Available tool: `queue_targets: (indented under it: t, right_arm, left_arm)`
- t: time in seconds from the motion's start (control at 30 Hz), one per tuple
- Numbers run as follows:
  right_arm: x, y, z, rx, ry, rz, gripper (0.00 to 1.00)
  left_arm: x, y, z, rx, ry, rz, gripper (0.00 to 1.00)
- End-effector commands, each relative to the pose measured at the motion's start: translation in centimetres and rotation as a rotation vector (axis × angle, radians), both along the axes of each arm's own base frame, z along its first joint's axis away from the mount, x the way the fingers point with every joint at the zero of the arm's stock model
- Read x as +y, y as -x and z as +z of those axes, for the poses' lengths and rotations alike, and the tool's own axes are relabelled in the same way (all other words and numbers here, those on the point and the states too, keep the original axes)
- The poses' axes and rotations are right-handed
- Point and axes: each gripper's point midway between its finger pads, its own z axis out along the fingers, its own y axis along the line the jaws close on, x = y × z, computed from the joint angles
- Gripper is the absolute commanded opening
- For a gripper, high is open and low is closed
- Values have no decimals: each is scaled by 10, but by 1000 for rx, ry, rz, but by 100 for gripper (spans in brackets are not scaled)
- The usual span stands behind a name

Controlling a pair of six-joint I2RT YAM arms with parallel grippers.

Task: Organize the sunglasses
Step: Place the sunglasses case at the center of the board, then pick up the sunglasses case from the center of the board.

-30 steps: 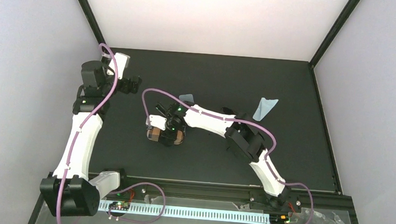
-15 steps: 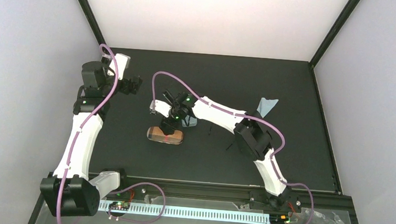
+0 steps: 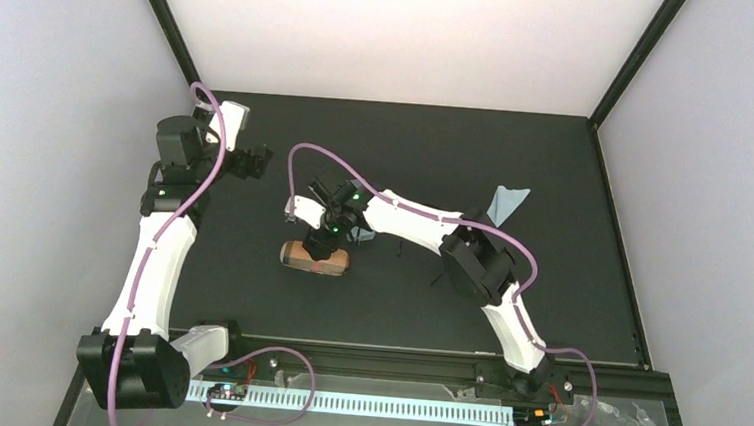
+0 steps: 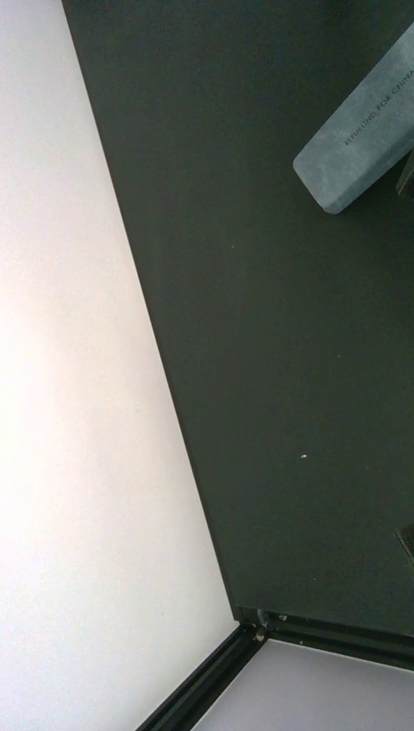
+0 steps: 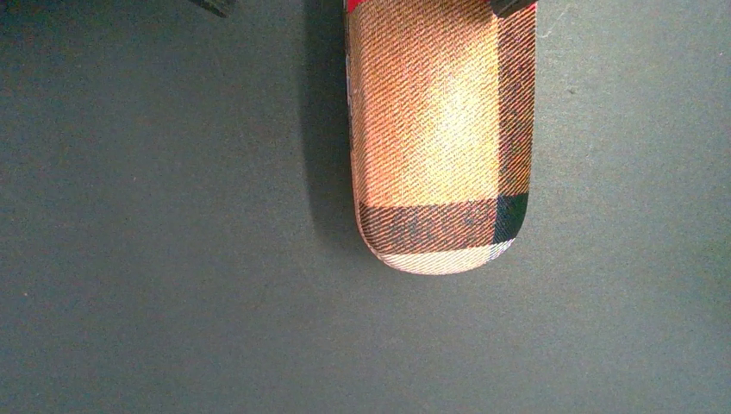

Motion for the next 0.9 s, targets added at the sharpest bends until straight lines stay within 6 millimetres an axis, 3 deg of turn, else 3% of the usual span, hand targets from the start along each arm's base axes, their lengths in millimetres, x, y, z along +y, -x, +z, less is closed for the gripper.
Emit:
queue_targets:
  t: [0.0, 0.23, 0.4, 0.53, 0.7, 0.87]
  right_arm:
    - [-16, -5, -27, -43, 95, -24, 79]
    - [-12, -27, 49, -32, -70, -64, 90]
    - [-34, -43, 99, -68, -145, -113, 99]
    - [-71, -62, 121, -110, -159, -194, 100]
    - [-140, -90, 131, -162, -134, -351, 100]
    - [-209, -104, 147, -187, -137, -526, 100]
  left_arm:
    - [0, -2, 1, -10, -1, -9, 99]
    - [6, 0, 5, -14, -12, 26, 99]
    - [2, 1, 8, -22, -2, 6, 99]
    - [2, 2, 6, -24, 11, 13, 99]
    - [-18, 5, 3, -15, 78, -91, 99]
    - [-35, -6, -17, 81, 114, -126, 99]
